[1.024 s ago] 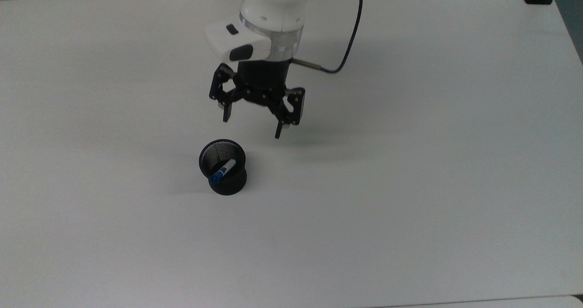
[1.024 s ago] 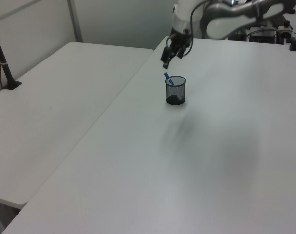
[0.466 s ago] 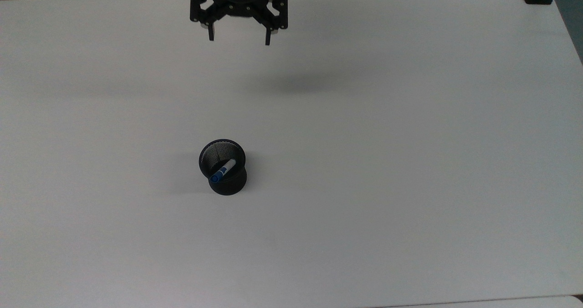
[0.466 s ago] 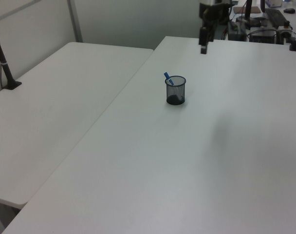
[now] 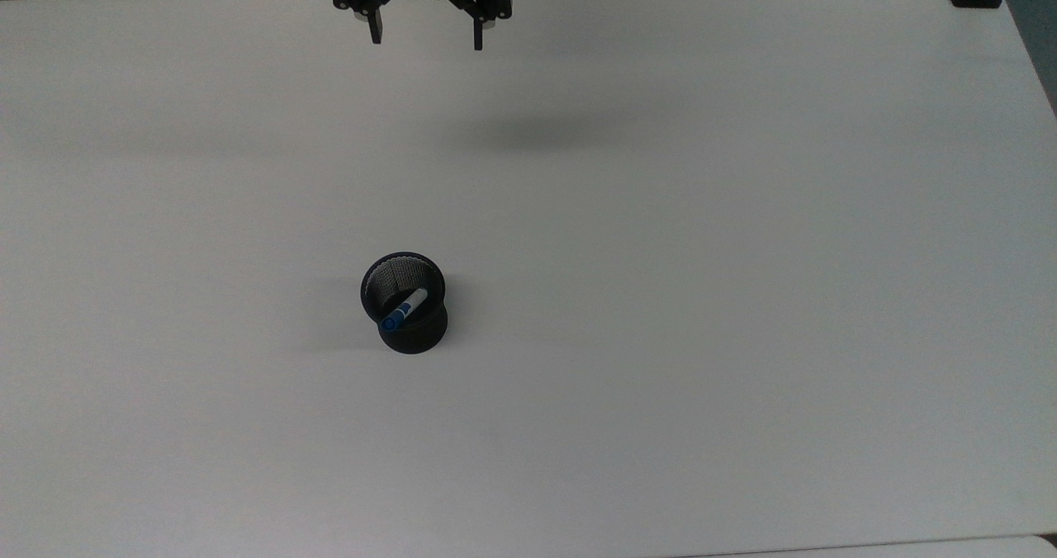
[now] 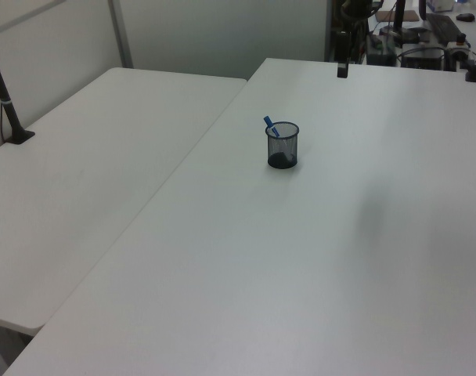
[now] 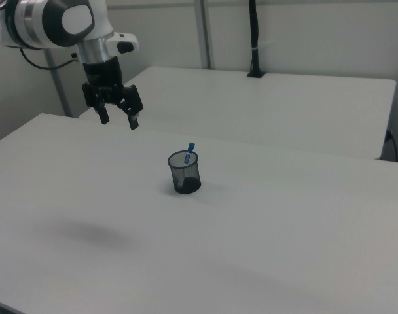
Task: Insert the marker
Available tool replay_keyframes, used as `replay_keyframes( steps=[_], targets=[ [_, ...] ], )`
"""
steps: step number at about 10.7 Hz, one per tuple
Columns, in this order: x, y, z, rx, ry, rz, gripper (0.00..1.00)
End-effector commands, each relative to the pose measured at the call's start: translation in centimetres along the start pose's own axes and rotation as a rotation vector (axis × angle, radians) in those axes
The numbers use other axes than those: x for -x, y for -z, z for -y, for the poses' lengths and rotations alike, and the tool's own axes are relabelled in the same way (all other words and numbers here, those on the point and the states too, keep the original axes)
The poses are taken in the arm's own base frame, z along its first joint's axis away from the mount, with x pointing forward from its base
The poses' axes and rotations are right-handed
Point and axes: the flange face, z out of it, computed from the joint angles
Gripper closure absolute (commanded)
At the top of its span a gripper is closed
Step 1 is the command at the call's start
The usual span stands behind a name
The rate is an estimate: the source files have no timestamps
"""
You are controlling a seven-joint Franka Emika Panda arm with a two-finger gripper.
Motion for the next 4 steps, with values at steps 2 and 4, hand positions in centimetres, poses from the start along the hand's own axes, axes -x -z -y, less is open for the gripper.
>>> replay_keyframes(
  steps=[2, 4],
  targets=[
    [1.19, -0.03, 0.17, -0.025, 0.028, 0.033, 0.00],
    [1.36, -0.03, 0.29, -0.022, 0.033, 0.043, 0.00]
  ],
)
